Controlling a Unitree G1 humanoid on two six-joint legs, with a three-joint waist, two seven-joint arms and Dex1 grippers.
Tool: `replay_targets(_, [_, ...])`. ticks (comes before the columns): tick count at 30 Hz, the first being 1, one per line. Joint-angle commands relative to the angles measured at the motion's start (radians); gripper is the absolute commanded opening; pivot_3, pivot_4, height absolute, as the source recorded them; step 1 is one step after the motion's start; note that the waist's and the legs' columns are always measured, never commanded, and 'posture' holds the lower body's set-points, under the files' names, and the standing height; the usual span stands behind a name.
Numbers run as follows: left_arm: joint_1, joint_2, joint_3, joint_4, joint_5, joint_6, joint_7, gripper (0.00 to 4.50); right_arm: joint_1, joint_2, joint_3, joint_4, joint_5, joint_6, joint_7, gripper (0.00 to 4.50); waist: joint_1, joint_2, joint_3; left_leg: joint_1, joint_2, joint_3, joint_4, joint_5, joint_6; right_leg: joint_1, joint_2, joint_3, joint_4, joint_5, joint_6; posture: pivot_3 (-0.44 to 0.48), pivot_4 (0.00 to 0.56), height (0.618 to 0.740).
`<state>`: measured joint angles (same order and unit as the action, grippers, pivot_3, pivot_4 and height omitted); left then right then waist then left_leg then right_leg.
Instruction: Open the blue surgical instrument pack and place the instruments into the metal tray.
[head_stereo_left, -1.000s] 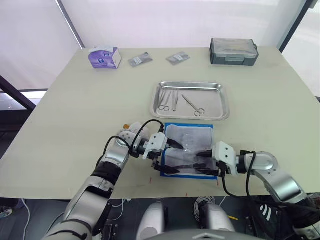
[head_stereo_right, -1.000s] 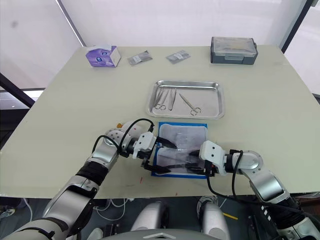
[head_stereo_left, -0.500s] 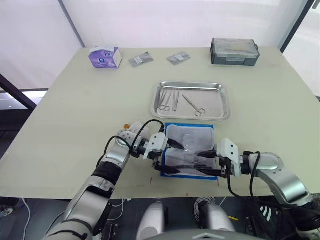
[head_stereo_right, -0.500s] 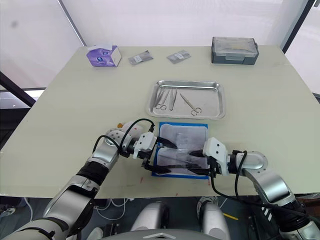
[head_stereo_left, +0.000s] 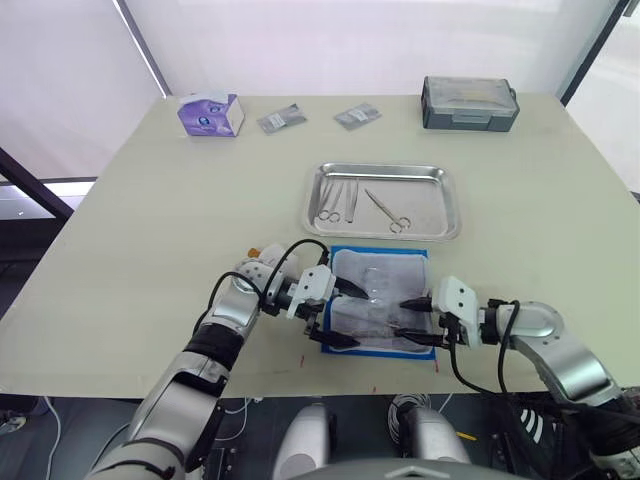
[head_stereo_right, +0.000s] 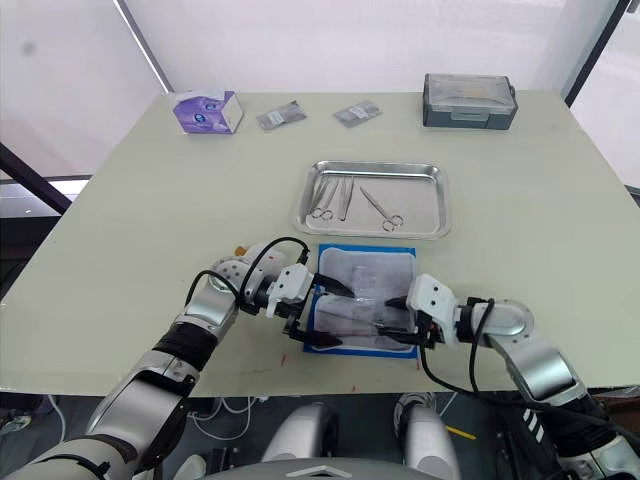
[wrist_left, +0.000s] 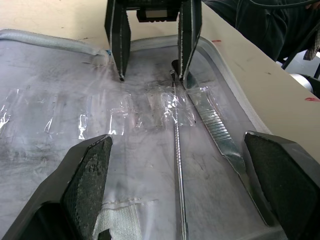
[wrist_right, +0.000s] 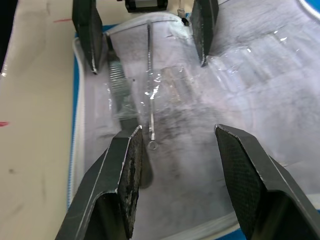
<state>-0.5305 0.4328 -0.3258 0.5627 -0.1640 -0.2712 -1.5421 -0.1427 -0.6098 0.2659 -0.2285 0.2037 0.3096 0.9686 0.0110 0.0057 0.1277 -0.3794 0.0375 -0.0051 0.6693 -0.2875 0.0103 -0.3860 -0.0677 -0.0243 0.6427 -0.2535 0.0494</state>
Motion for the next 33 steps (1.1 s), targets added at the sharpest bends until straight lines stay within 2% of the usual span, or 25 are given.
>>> replay_targets(1, [0.06,0.014,-0.081,0.083,0.097,0.029,-0.014,4.5,-0.016,0.005,0.005,-0.001,-0.018,-0.01,-0.009,2.4,0.0,0.0,0.0,0.0,0.0,0.0,0.0,0.0,0.0,0.0,0.0,0.0,0.0,0.0,0.0,0.0,0.15,0.727])
replay_targets(17, [0.057,0.017,-0.078,0.088,0.097,0.026,-0.015,4.5,-0.018,0.001,0.057,0.044,-0.077,-0.116,0.04,2.4,0.0,0.0,0.0,0.0,0.0,0.0,0.0,0.0,0.0,0.0,0.0,0.0,0.0,0.0,0.0,0.0,0.15,0.727])
replay_targets(18, [0.057,0.017,-0.078,0.088,0.097,0.026,-0.015,4.5,-0.018,0.002,0.058,0.047,-0.077,-0.118,0.041,1.9,0.0,0.0,0.0,0.0,0.0,0.0,0.0,0.0,0.0,0.0,0.0,0.0,0.0,0.0,0.0,0.0,0.15,0.727])
replay_targets(20, [0.057,0.018,-0.078,0.088,0.098,0.026,-0.015,4.5,-0.019,0.004,0.061,0.054,-0.076,-0.124,0.047,1.27,0.0,0.0,0.0,0.0,0.0,0.0,0.0,0.0,0.0,0.0,0.0,0.0,0.0,0.0,0.0,0.0,0.15,0.727])
replay_targets(21, [0.056,0.019,-0.078,0.088,0.098,0.026,-0.015,4.5,-0.02,0.005,0.062,0.058,-0.076,-0.125,0.048,0.73,0.0,0.0,0.0,0.0,0.0,0.0,0.0,0.0,0.0,0.0,0.0,0.0,0.0,0.0,0.0,0.0,0.15,0.727])
replay_targets(23, [0.056,0.02,-0.077,0.088,0.098,0.027,-0.015,4.5,-0.022,0.008,0.064,0.064,-0.078,-0.129,0.049,0.07,0.0,0.0,-0.001,0.0,0.0,0.0,0.0,0.0,0.0,0.0,0.0,0.0,0.0,0.0,0.0,0.0,0.15,0.727])
replay_targets(33, [0.051,0.022,-0.075,0.094,0.099,0.024,-0.014,4.5,-0.019,-0.003,0.062,0.086,-0.084,-0.157,0.056,0.07,0.0,-0.001,-0.001,0.001,0.0,0.0,0.0,0.0,0.0,0.0,0.0,0.0,0.0,0.0,0.0,0.0,0.15,0.727])
